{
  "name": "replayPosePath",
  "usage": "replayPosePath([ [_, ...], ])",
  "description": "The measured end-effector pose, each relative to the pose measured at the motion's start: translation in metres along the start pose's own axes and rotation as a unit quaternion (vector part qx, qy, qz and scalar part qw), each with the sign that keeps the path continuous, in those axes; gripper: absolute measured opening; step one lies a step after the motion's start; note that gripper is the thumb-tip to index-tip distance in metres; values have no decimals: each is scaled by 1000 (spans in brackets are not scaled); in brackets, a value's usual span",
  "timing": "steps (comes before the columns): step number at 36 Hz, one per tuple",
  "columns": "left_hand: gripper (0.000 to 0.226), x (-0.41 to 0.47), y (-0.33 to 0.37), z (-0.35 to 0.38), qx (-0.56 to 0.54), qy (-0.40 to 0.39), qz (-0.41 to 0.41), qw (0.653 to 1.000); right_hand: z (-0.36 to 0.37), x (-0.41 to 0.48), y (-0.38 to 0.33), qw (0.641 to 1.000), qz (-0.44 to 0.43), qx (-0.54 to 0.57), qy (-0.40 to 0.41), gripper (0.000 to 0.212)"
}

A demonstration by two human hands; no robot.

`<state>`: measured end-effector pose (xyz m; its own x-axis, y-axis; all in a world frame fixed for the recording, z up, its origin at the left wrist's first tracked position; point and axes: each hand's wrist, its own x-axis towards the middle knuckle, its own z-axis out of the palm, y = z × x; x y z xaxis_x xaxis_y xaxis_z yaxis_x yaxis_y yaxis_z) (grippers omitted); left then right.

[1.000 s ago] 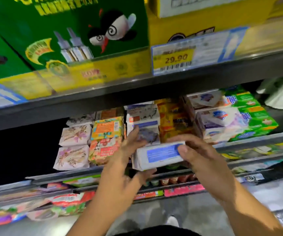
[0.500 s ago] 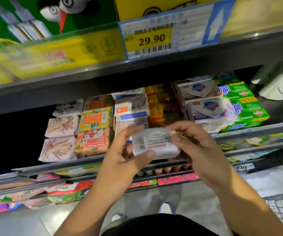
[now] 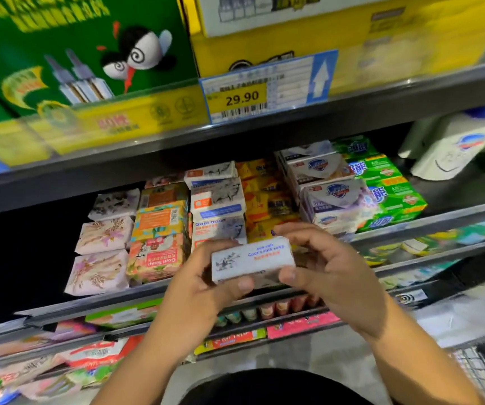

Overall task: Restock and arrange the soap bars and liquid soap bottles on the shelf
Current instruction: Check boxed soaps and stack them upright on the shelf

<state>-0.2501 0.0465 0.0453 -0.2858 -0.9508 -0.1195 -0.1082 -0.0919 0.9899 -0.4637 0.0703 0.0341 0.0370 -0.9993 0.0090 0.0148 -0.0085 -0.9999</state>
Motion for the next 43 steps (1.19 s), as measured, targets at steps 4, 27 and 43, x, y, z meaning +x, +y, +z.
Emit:
replayPosePath([
  [4,42,-2,5,2,-37,-12,-4,999,11,-5,-4,993,48,102,-19,43],
  [27,43,-21,1,-95,39,-41,55,997,90,-8,-34,1000,30,8,6,48],
  [43,45,-43,-7,-149,-139,-13,109,984,169,-21,-40,987,-71,-105,96,49],
])
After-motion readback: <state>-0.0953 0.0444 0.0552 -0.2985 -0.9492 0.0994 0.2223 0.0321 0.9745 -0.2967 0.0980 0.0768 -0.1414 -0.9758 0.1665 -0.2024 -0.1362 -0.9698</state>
